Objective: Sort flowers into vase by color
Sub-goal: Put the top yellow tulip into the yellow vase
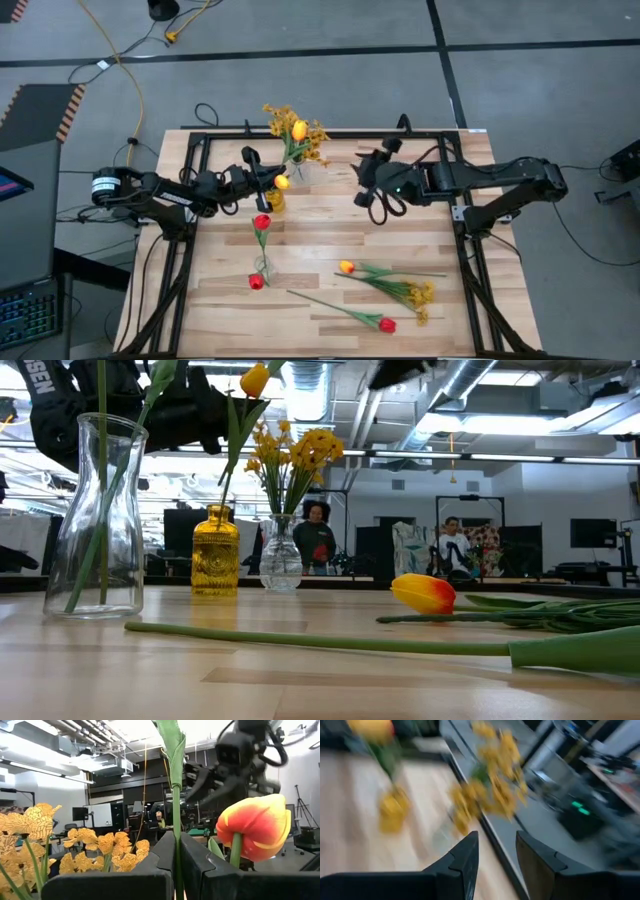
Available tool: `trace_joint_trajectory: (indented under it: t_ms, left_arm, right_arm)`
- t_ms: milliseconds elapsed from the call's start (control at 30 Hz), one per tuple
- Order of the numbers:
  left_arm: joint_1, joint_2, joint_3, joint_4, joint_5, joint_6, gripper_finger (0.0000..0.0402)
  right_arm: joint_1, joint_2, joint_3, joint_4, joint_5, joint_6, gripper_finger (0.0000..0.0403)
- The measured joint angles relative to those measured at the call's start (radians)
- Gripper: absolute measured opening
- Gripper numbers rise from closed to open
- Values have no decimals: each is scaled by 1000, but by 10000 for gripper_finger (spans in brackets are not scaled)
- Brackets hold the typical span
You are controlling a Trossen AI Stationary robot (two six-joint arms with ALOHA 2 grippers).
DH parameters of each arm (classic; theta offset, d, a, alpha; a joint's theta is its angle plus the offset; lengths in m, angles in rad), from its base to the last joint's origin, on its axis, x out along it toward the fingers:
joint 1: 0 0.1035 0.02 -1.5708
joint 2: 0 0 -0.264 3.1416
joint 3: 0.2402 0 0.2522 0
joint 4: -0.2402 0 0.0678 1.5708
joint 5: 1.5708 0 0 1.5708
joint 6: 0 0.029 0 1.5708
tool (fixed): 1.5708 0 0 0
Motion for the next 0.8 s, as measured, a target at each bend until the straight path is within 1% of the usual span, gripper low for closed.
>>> trace_joint_trajectory:
  t_ms: [200,267,333,467,567,800]
  left_arm:
    - [0,0,0,0,2,0,0]
    - [0,0,0,0,2,0,0]
    - [0,0,0,-1,2,0,0]
    - [0,0,0,-8,3,22,0]
    - [0,0,0,-9,5,30,0]
    - [0,0,0,-9,6,31,0]
  right_arm:
    - [-77,17,1,289,-345,69,156]
    - [-98,40,2,365,-404,77,156]
    - [-114,74,1,451,-425,69,156]
    - [-130,141,0,566,-469,15,156]
    - [-131,182,0,643,-506,8,156]
    - [-132,261,0,745,-530,7,156]
